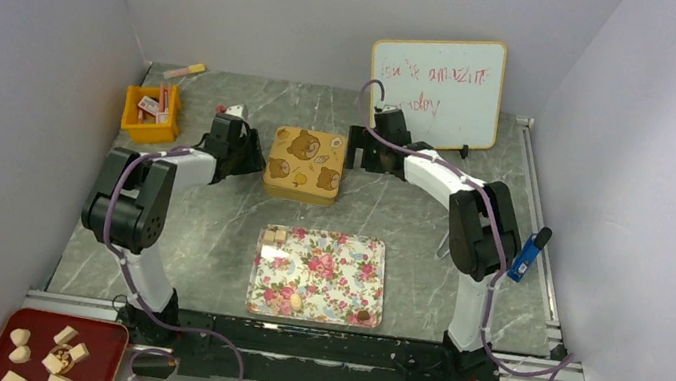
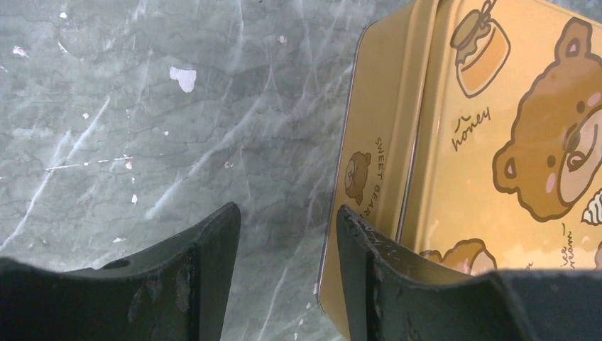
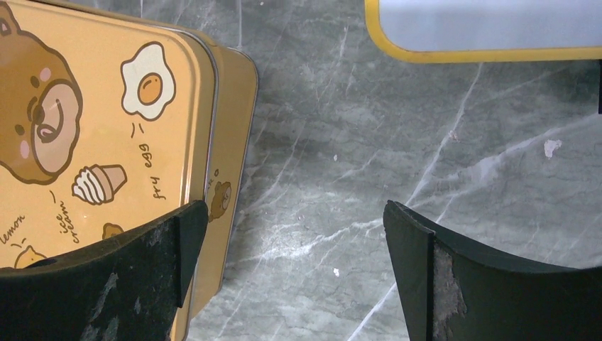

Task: Pack the chocolate
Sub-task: Close the box lid on the packing box.

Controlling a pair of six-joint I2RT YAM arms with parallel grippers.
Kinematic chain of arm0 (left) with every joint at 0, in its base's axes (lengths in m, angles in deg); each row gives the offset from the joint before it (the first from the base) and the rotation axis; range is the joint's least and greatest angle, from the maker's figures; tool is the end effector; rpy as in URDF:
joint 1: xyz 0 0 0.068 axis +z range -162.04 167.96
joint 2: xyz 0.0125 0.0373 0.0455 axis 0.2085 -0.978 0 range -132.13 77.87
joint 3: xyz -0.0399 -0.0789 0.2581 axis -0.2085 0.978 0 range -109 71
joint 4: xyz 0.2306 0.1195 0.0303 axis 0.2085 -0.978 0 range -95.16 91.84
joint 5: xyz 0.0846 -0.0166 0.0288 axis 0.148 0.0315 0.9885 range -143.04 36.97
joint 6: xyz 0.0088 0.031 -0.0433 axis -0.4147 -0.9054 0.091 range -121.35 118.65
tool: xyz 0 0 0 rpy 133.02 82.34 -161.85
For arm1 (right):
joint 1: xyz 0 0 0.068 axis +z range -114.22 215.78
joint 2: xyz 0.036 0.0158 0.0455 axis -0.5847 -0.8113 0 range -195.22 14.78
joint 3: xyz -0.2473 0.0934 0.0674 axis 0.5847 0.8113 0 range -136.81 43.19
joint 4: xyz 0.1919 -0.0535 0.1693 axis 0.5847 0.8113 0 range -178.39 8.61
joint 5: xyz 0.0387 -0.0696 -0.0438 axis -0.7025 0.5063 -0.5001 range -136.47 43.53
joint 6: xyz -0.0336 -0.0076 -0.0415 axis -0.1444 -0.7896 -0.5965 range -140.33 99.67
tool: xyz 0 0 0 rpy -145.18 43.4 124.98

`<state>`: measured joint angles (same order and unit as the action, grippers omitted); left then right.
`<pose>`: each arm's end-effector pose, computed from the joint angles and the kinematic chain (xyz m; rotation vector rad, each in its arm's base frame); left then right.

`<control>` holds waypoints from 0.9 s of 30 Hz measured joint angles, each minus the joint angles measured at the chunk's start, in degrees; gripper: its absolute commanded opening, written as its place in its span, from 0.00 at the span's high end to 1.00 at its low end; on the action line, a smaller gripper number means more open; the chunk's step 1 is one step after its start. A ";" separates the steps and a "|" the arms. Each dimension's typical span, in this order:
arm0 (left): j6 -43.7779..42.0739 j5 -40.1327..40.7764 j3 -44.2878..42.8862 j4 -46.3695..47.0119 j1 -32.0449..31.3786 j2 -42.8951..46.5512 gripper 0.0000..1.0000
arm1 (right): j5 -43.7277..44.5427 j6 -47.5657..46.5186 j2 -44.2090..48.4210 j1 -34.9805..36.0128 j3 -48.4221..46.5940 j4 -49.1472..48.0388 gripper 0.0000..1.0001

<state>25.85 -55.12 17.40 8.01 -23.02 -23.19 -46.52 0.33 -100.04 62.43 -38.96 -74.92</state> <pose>0.3560 -0.0705 0.1603 -0.3085 2.3006 -0.3837 0.3980 0.1998 0.1923 -0.1263 2.4092 0.3906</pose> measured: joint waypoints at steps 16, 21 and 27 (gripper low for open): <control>-1.05 0.44 -1.11 -0.50 -1.40 -1.79 0.43 | 1.55 0.00 -0.76 -0.20 -1.07 -0.28 0.00; -1.25 0.57 -2.12 -1.36 -1.66 -2.08 0.42 | 1.66 0.02 -0.76 -0.28 -1.07 -0.35 0.00; -1.25 1.57 -3.02 -2.47 -1.84 -2.08 0.42 | 1.79 0.00 -0.76 -0.28 -1.07 -0.35 0.00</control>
<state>24.60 -53.55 14.38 5.54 -24.85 -25.26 -44.73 0.33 -100.81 62.15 -40.03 -75.27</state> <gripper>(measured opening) 0.574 0.998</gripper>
